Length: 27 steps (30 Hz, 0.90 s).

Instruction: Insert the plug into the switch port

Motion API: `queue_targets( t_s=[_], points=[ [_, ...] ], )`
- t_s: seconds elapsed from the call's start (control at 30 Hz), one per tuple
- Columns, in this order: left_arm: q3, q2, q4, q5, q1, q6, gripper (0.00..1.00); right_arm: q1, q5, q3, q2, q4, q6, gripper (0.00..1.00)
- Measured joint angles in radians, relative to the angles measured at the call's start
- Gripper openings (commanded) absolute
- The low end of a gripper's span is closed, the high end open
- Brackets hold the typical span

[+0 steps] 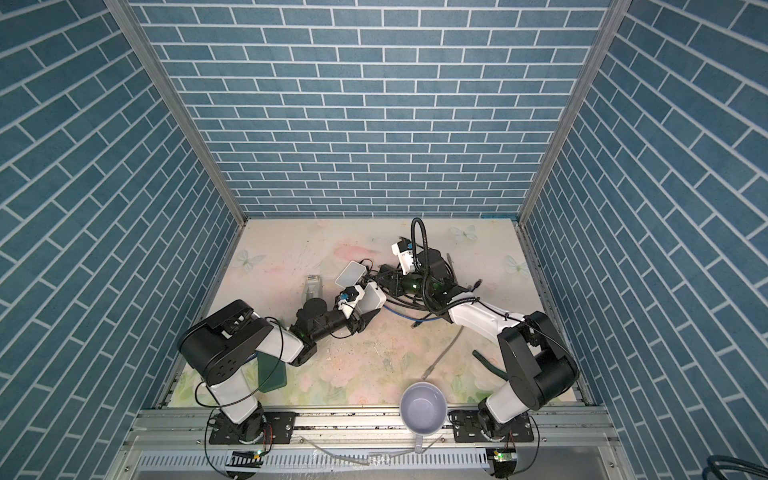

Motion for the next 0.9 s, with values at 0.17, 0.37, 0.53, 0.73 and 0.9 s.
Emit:
queue_targets(
  t_s=[0.17, 0.37, 0.53, 0.73, 0.9],
  points=[
    [0.0, 0.0, -0.002, 0.003, 0.0, -0.014, 0.45, 0.0, 0.007, -0.011, 0.0, 0.009, 0.0, 0.0],
    [0.0, 0.0, 0.014, 0.012, 0.0, -0.045, 0.45, 0.005, 0.021, -0.01, 0.001, 0.016, 0.0, 0.0],
    [0.0, 0.0, 0.015, 0.018, 0.0, -0.09, 0.45, 0.016, 0.045, -0.01, 0.001, 0.018, -0.005, 0.0],
    [0.0, 0.002, 0.019, 0.014, 0.0, -0.132, 0.44, 0.038, 0.095, -0.01, -0.002, 0.019, -0.034, 0.0],
    [0.006, -0.006, 0.018, 0.012, 0.0, -0.142, 0.44, 0.05, 0.137, -0.03, -0.032, 0.027, -0.053, 0.0]
  ],
)
